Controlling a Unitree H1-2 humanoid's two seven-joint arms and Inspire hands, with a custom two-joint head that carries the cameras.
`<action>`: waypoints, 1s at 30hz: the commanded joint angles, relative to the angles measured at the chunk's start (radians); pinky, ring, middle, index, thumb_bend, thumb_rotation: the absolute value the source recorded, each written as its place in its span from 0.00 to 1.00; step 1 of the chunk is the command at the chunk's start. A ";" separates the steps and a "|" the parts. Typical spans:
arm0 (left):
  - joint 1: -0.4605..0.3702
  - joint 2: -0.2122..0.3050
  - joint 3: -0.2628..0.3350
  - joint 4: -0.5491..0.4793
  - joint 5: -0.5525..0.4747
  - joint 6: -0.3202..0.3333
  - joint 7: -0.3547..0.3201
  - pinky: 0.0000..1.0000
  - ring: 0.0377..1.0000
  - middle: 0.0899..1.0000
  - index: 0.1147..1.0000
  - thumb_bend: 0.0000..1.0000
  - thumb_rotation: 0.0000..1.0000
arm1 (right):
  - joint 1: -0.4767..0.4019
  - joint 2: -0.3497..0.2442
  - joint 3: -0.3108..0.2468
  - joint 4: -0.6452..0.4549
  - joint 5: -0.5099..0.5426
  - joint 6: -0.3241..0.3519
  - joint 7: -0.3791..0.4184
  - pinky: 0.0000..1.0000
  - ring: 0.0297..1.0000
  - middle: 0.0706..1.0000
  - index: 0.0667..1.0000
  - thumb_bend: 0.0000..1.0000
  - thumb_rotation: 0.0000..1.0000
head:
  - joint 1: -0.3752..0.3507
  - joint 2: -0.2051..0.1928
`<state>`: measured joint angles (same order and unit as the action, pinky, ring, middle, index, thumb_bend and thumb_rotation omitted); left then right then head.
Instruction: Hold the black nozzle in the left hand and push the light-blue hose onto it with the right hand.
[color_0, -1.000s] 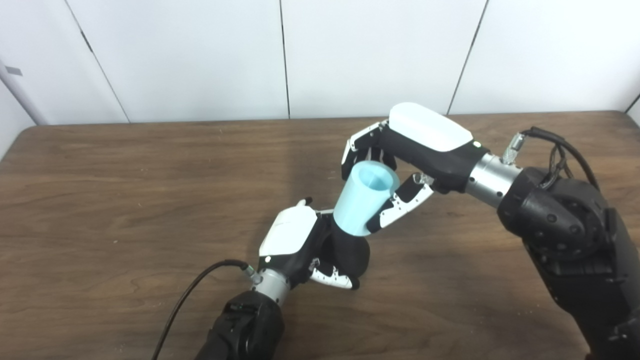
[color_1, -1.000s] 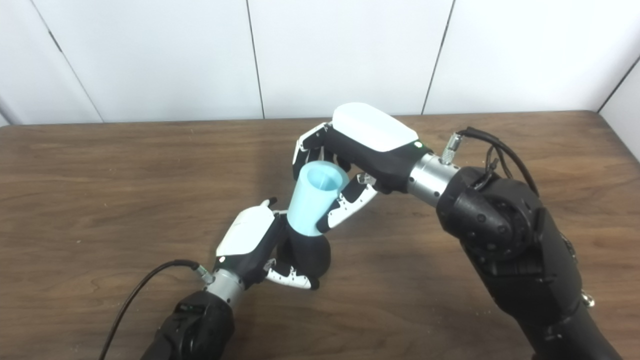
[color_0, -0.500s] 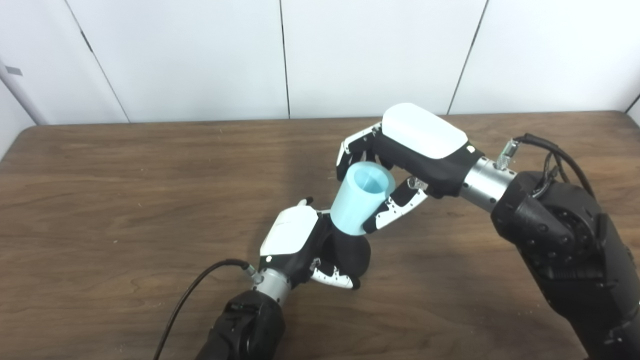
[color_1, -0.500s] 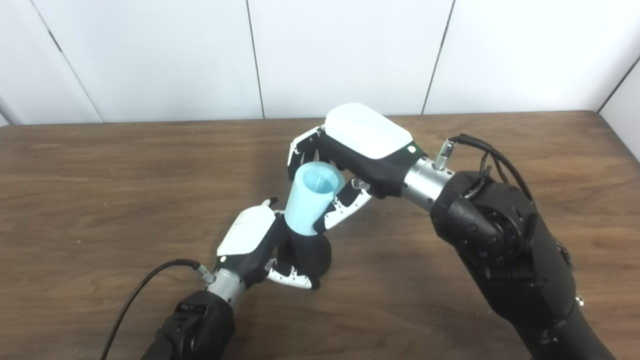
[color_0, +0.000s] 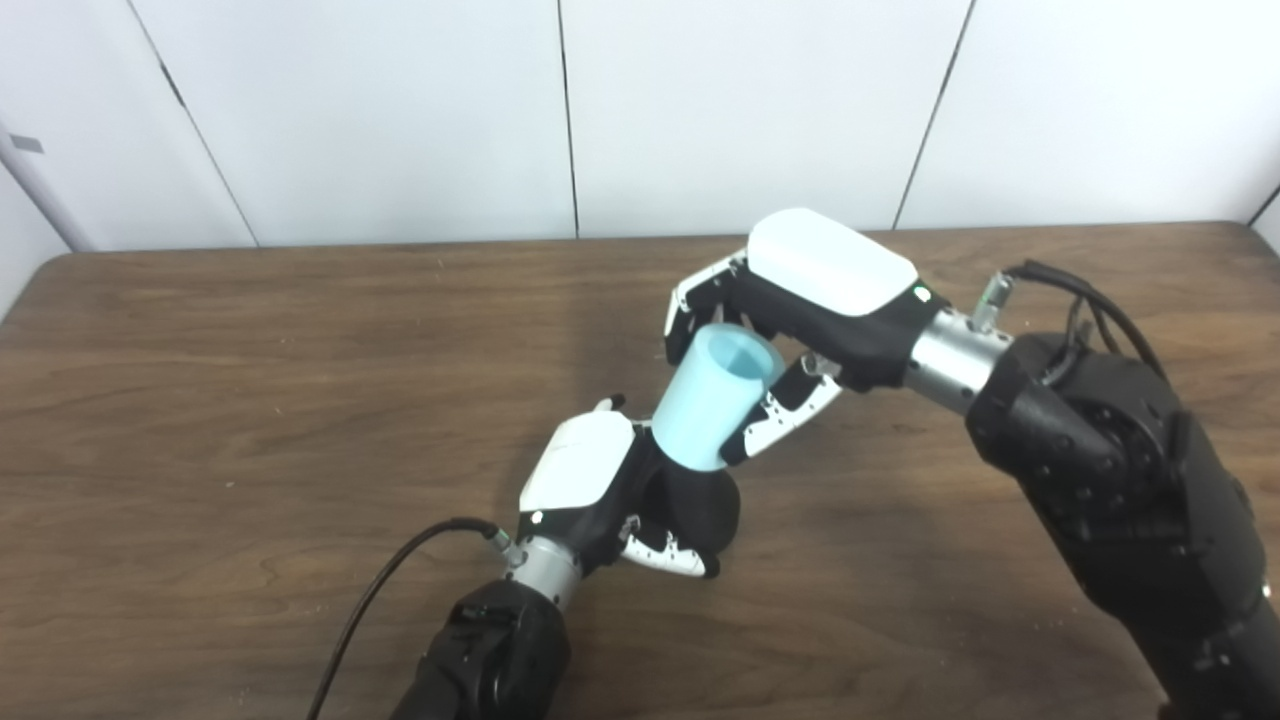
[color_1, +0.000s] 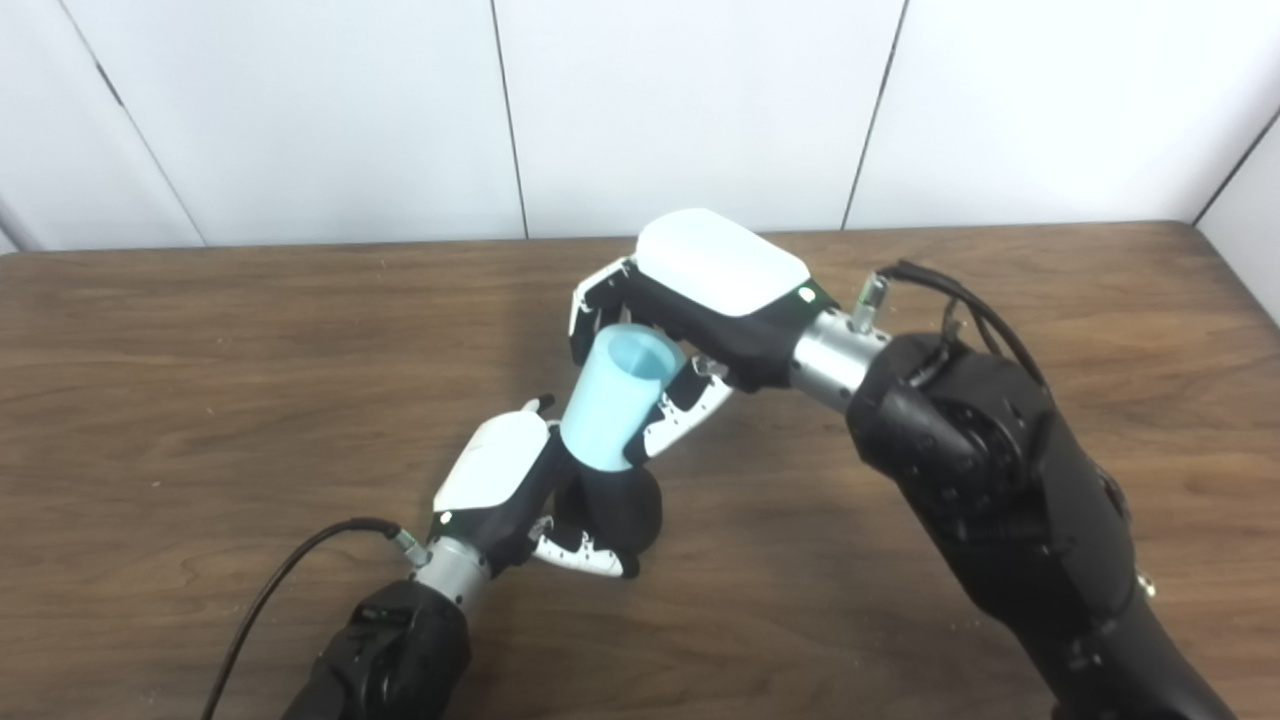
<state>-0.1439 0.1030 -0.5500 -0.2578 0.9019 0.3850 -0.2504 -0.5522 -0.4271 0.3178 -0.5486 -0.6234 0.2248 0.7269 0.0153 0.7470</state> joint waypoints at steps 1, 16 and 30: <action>0.038 -0.001 -0.050 0.053 -0.009 0.016 -0.094 1.00 0.71 0.44 0.42 0.52 0.00 | -0.055 -0.012 0.003 0.007 0.000 -0.008 0.020 0.31 0.41 0.48 0.48 0.50 0.00 | 0.000 0.001; 0.035 -0.011 -0.053 0.071 -0.009 0.021 -0.089 1.00 0.71 0.39 0.45 0.52 0.00 | -0.161 -0.040 0.032 0.003 0.064 0.044 0.173 0.30 0.42 0.48 0.49 0.50 0.00 | -0.003 0.009; 0.036 -0.017 -0.049 0.074 -0.022 0.021 -0.088 1.00 0.72 0.42 0.44 0.52 0.00 | -0.154 -0.055 0.067 0.020 0.000 -0.023 0.167 0.30 0.41 0.48 0.50 0.49 0.00 | 0.002 0.015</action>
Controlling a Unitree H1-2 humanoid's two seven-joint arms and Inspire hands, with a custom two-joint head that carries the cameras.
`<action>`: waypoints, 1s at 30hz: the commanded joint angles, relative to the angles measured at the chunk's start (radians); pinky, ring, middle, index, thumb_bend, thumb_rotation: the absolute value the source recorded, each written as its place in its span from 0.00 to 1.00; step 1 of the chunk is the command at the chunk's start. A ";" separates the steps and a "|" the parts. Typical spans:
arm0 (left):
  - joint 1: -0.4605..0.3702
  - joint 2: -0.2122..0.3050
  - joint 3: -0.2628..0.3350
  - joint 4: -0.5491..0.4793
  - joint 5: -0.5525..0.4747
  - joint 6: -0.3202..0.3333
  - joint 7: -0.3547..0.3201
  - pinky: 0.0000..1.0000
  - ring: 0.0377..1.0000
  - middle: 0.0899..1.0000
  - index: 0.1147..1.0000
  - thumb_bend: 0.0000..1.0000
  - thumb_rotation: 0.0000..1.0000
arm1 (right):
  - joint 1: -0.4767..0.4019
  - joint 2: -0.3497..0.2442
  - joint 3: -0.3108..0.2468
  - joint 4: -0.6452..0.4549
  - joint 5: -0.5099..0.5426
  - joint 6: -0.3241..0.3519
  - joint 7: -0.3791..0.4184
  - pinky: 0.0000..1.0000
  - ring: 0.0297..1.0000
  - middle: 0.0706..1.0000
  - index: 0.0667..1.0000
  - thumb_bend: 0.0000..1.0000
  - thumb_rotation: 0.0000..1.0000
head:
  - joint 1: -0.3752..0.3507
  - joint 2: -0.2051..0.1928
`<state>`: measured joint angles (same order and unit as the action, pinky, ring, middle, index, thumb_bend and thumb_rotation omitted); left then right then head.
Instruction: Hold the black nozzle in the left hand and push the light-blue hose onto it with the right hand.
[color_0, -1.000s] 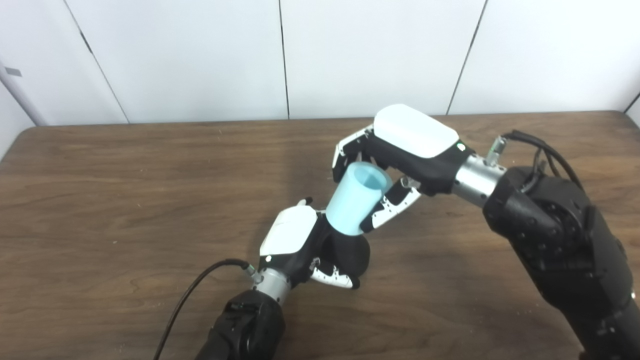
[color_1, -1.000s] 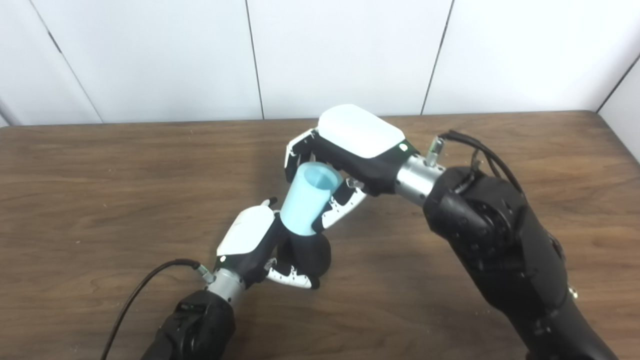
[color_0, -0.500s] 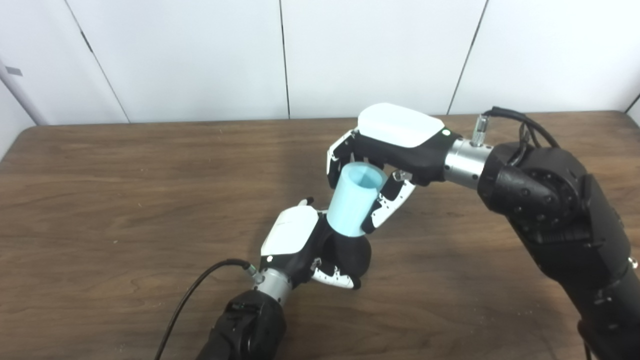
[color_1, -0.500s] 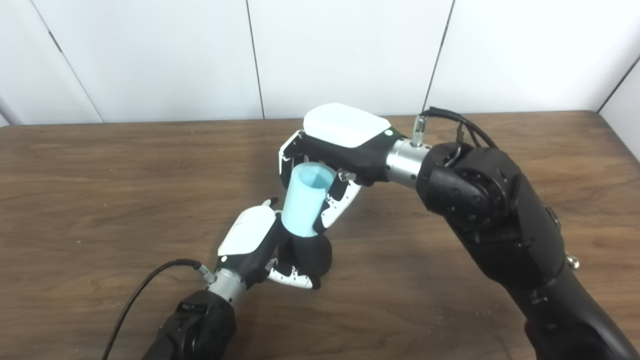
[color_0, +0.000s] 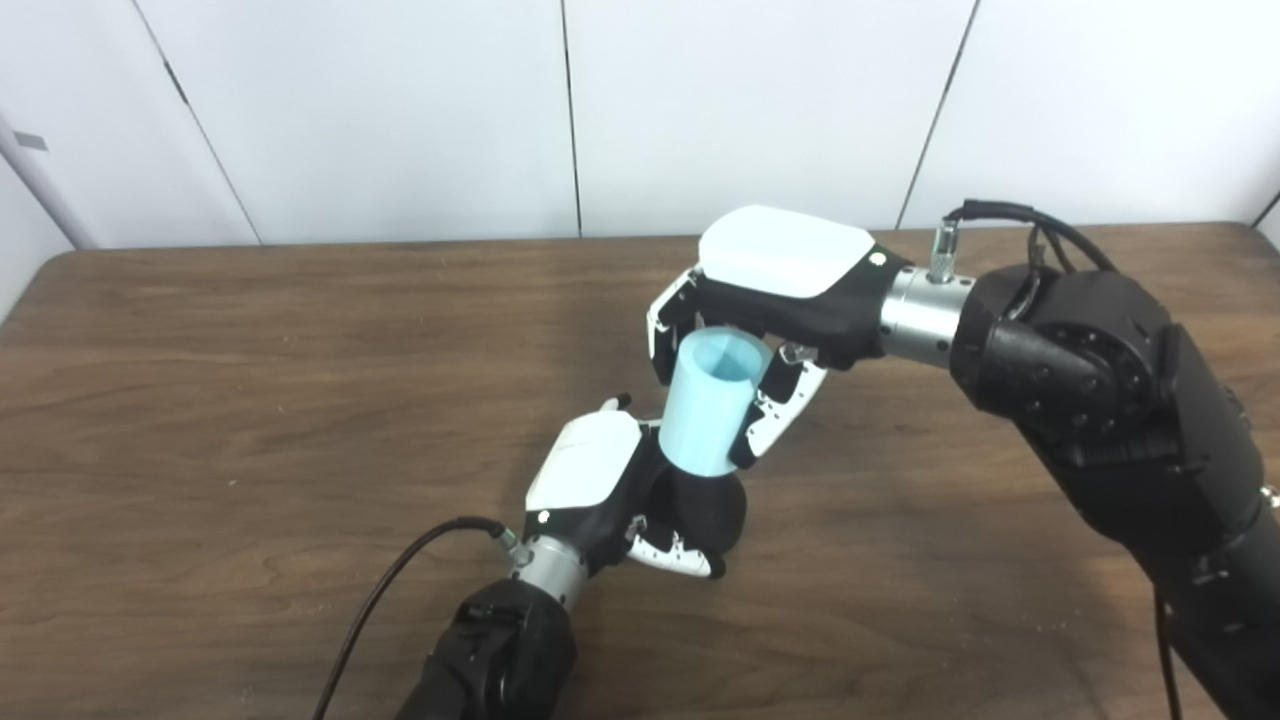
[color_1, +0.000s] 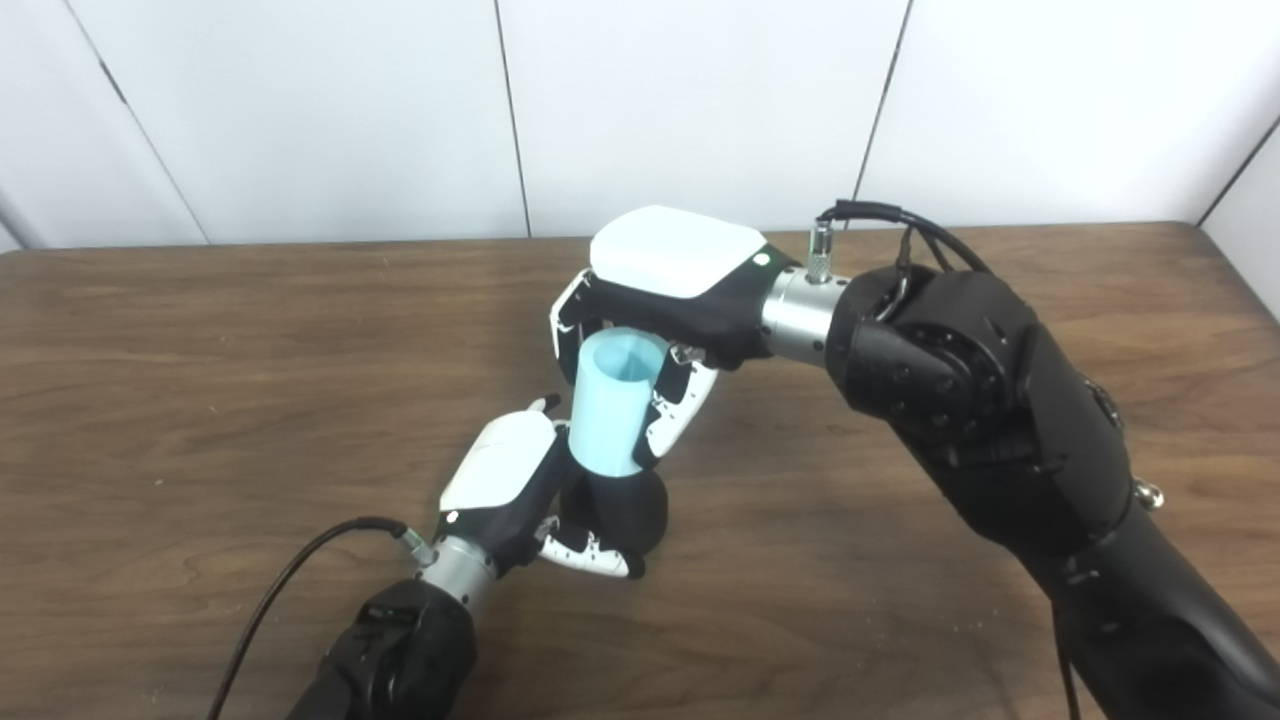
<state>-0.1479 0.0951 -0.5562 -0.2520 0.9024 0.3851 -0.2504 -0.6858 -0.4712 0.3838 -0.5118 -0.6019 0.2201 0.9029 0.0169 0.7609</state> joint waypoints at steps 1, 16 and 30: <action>0.040 -0.010 -0.043 0.069 -0.022 0.022 -0.088 1.00 0.72 0.42 0.44 0.52 0.00 | -0.019 -0.008 0.003 -0.019 -0.028 -0.018 -0.009 0.30 0.41 0.48 0.50 0.49 0.00 | 0.001 0.001; 0.033 -0.015 -0.048 0.071 -0.021 0.044 -0.104 1.00 0.73 0.43 0.43 0.52 0.00 | 0.007 0.015 0.021 -0.011 -0.095 -0.052 -0.017 0.30 0.41 0.49 0.49 0.49 0.00 | 0.004 0.009; 0.025 -0.022 -0.043 0.090 -0.028 0.046 -0.094 1.00 0.73 0.42 0.44 0.52 0.00 | -0.014 -0.006 0.051 -0.036 -0.121 -0.026 0.087 0.65 0.67 0.69 0.68 0.92 0.15 | 0.009 0.011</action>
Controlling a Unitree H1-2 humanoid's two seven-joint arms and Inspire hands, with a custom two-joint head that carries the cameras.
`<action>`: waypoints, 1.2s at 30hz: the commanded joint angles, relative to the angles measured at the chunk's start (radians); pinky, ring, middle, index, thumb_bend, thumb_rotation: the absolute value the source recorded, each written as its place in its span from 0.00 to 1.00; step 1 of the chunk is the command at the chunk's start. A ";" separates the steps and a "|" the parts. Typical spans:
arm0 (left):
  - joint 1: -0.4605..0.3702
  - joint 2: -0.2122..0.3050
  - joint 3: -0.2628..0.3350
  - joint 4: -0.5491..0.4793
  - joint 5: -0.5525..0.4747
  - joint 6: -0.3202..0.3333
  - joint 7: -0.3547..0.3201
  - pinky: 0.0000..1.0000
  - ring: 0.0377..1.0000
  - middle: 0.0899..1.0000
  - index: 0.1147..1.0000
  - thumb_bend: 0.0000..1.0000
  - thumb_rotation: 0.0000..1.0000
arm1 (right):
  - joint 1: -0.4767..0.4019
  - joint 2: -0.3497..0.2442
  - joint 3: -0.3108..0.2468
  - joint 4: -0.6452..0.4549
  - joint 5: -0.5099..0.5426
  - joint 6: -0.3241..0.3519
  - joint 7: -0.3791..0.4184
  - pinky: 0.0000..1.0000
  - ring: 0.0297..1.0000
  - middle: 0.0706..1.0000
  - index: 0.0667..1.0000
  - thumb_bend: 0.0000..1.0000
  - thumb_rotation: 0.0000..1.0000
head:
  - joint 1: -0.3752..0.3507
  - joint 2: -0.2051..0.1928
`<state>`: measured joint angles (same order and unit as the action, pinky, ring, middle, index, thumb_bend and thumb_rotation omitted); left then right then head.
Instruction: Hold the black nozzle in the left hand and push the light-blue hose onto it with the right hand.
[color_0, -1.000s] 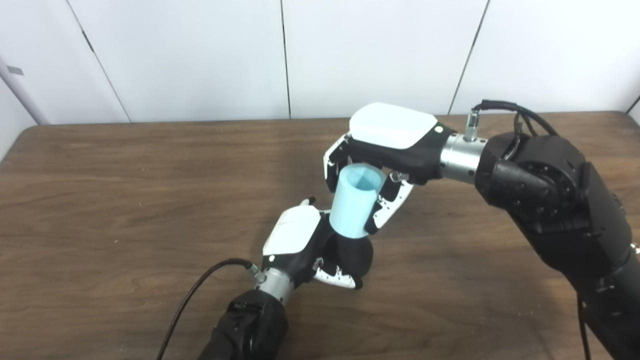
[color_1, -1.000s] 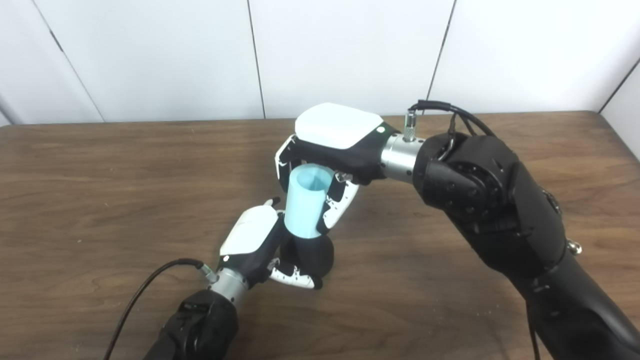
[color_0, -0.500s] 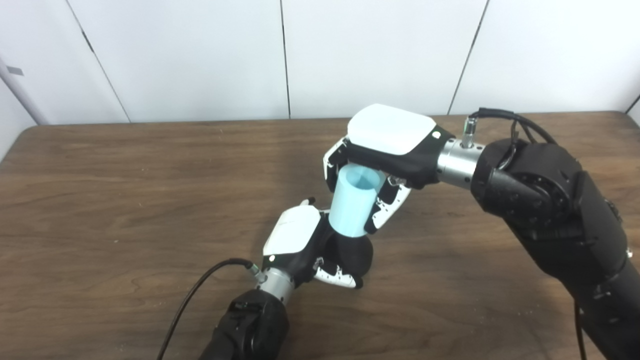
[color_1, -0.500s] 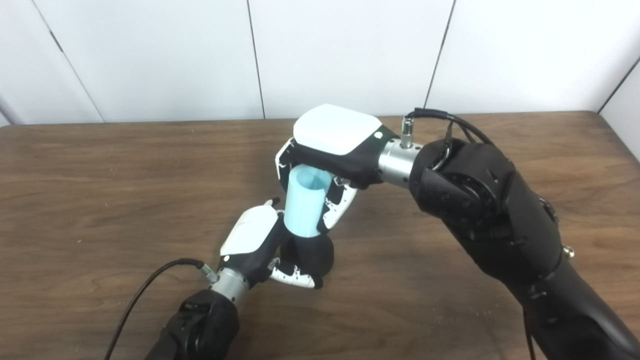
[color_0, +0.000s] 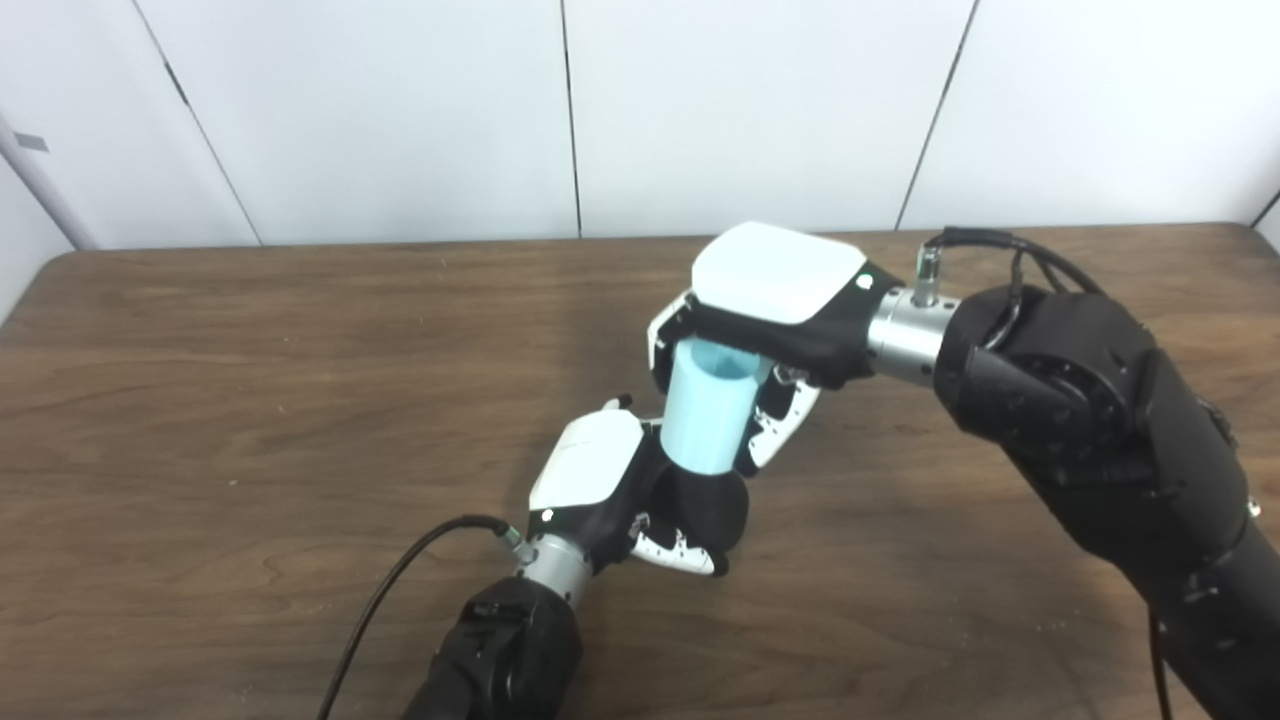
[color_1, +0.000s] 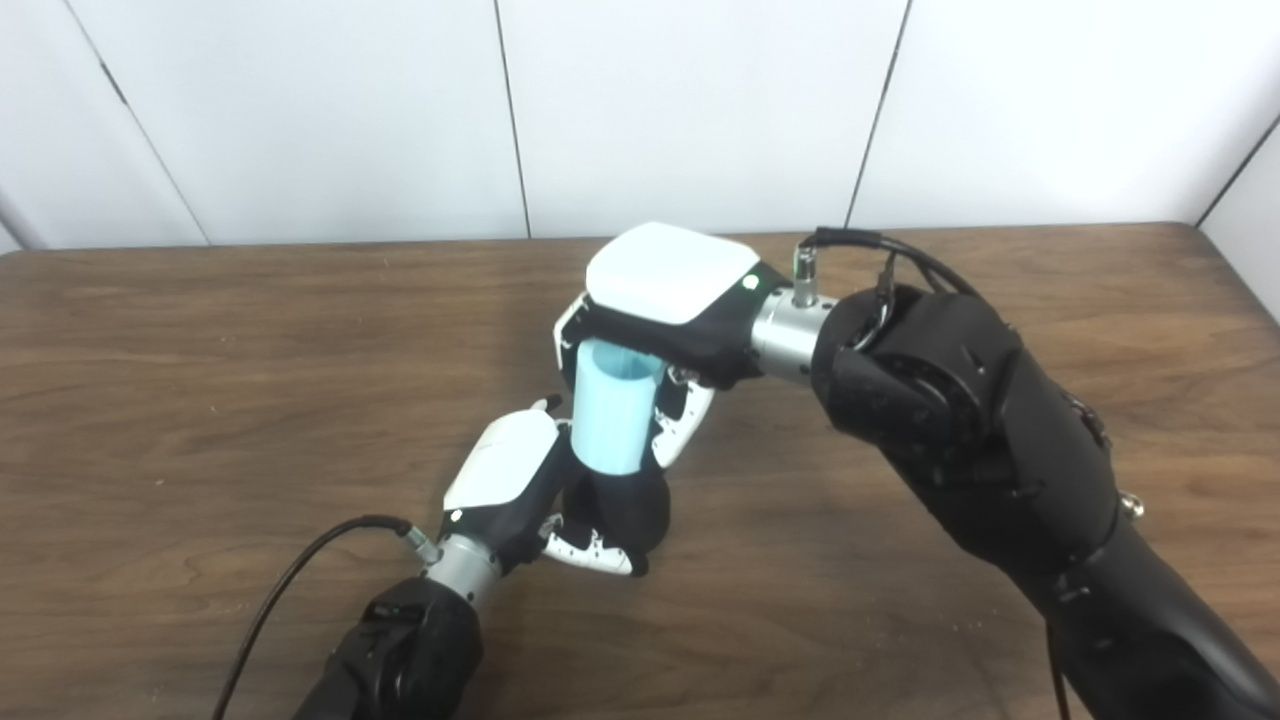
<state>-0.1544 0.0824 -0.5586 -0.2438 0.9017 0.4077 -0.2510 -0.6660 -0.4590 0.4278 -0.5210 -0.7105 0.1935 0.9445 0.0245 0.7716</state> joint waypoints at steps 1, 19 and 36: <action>0.030 -0.010 -0.041 0.082 -0.027 0.024 -0.093 1.00 0.73 0.41 0.44 0.52 0.00 | -0.042 -0.023 0.015 -0.032 -0.017 0.001 0.065 0.74 0.74 0.75 0.70 0.97 0.21 | 0.002 0.000; 0.031 -0.014 -0.037 0.093 -0.023 0.019 -0.080 1.00 0.73 0.40 0.45 0.52 0.00 | -0.094 -0.016 -0.023 -0.048 0.016 0.090 0.146 0.95 0.95 0.90 0.85 1.00 0.37 | 0.005 0.001; 0.036 -0.011 -0.028 0.092 -0.023 0.031 -0.086 1.00 0.74 0.43 0.43 0.52 0.00 | -0.066 -0.016 -0.195 -0.084 0.116 0.107 -0.021 0.86 0.94 0.90 0.86 0.99 0.43 | 0.008 -0.001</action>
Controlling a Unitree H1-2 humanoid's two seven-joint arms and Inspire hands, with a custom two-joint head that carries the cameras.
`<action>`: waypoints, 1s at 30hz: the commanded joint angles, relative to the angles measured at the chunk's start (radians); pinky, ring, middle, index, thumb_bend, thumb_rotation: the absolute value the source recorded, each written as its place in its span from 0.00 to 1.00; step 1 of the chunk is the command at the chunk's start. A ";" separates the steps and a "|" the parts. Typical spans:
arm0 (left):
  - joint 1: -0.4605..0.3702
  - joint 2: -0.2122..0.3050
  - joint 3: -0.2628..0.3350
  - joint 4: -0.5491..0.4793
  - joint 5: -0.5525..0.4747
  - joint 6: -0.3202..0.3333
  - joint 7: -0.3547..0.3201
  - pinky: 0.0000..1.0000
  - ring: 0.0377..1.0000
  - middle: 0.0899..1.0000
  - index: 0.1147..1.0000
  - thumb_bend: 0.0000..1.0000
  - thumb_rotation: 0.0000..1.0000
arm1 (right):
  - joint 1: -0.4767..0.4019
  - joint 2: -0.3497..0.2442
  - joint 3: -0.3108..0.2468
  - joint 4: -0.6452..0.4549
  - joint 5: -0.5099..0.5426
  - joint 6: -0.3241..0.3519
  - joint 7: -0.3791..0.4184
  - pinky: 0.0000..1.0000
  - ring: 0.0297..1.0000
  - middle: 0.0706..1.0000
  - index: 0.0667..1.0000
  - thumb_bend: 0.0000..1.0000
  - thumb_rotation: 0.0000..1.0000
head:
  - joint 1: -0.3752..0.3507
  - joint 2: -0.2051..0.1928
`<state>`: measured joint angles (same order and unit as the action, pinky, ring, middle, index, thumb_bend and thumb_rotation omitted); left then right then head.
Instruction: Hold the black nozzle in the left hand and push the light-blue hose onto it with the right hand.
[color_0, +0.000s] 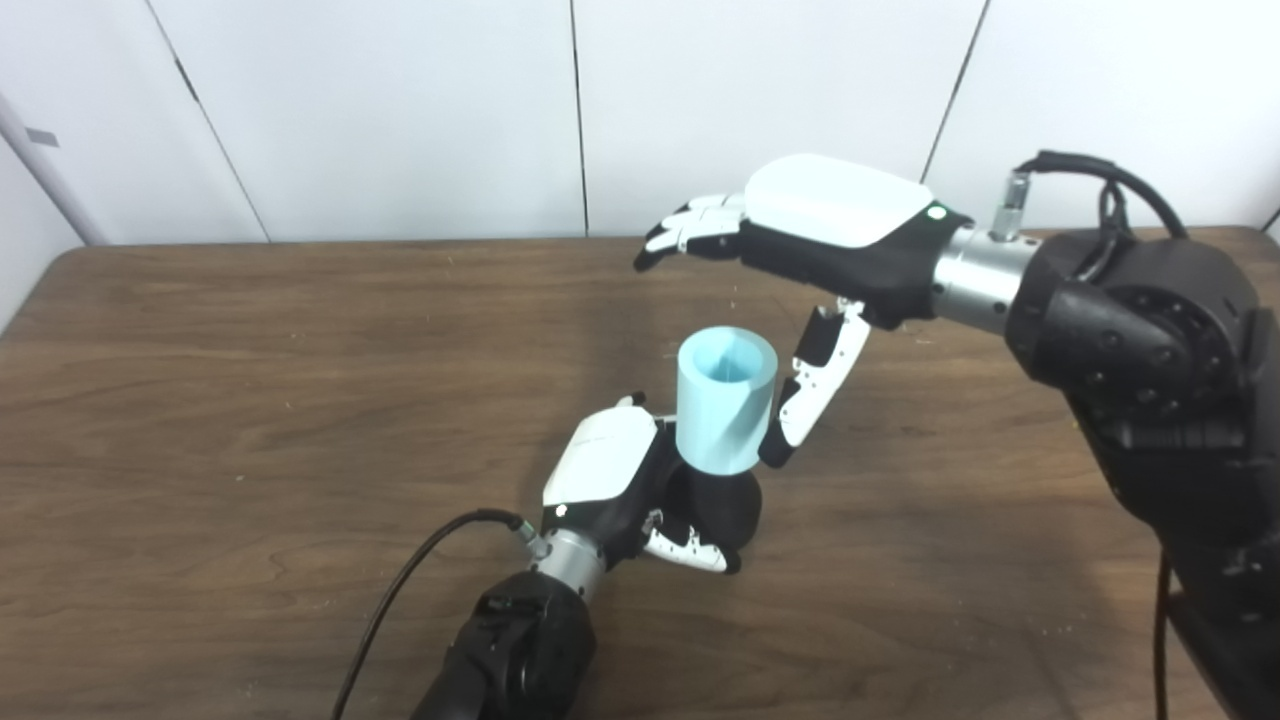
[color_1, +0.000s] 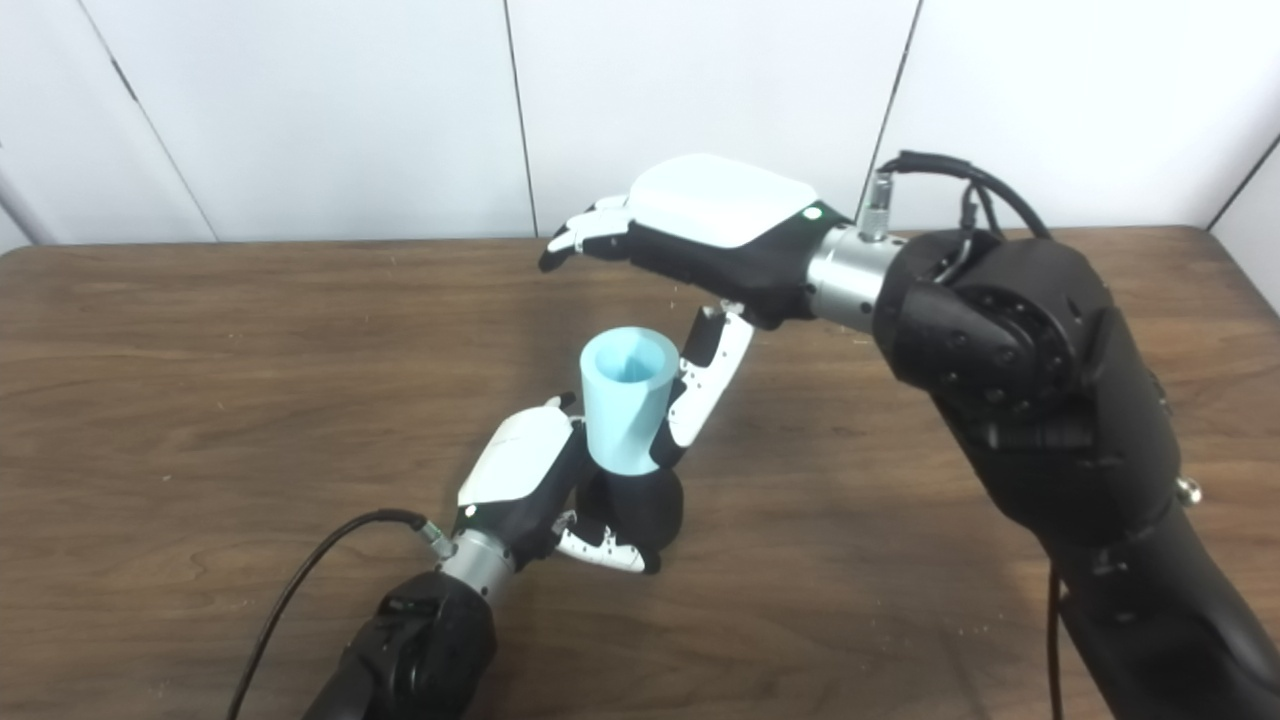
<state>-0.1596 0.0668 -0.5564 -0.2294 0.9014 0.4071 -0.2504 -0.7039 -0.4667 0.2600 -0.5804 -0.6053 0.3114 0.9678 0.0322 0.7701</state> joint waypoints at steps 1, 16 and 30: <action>0.042 0.006 -0.031 0.076 -0.021 0.031 -0.087 1.00 0.75 0.43 0.43 0.52 0.00 | -0.023 -0.011 -0.038 -0.028 0.021 -0.009 -0.056 0.85 0.94 0.90 0.86 0.99 0.44 | 0.001 0.001; 0.037 0.026 -0.021 0.061 -0.016 0.033 -0.090 1.00 0.78 0.44 0.43 0.52 0.00 | 0.132 -0.092 -0.122 -0.111 0.185 -0.149 -0.182 0.87 0.90 0.89 0.84 0.75 0.94 | 0.009 0.004; 0.045 0.031 -0.010 0.058 -0.022 0.035 -0.079 1.00 0.79 0.46 0.42 0.52 0.00 | 0.318 -0.126 -0.129 -0.091 0.287 -0.326 -0.276 1.00 1.00 1.00 0.93 0.72 1.00 | 0.009 0.005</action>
<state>-0.1574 0.0756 -0.5481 -0.2296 0.8880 0.4074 -0.2510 -0.3499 -0.5758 0.1501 -0.6550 -0.3210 0.0259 0.7335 0.0399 0.7747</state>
